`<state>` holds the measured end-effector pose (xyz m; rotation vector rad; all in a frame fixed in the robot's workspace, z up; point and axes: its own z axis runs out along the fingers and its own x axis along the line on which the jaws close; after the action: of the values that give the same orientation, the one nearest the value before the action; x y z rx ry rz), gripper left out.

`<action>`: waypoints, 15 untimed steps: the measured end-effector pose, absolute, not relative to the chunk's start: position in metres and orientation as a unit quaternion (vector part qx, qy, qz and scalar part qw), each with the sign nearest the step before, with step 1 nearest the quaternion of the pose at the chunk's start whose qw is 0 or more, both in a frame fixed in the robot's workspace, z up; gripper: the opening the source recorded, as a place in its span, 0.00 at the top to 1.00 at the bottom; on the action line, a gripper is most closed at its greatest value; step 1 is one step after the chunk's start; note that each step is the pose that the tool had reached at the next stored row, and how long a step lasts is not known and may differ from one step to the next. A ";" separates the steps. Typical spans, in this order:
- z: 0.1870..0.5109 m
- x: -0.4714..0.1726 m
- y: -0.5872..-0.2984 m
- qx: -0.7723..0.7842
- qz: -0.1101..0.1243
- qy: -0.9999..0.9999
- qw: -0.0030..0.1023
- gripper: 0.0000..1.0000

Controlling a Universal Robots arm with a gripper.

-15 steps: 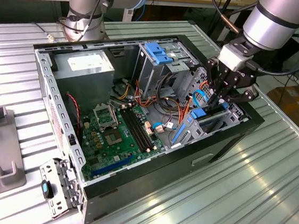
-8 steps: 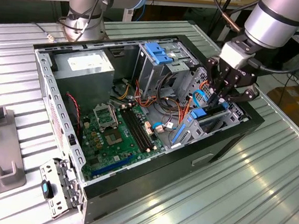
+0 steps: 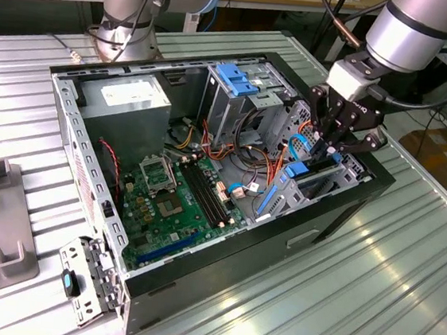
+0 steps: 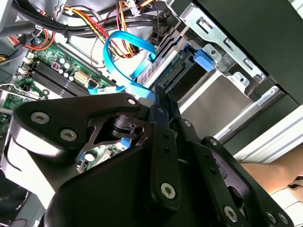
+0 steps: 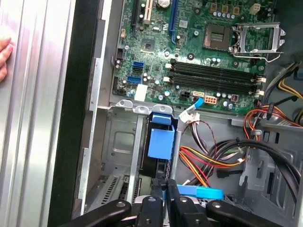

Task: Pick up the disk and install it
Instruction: 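Insert the first disk wire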

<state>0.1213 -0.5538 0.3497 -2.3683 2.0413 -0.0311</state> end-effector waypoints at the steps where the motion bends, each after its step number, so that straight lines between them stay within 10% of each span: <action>1: 0.349 0.121 -0.554 -0.757 -0.013 0.653 0.010 0.84; 15: 0.349 0.117 -0.554 -0.757 -0.027 0.652 0.022 0.84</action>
<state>0.1168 -0.5539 0.3486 -2.3458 2.0220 -0.0823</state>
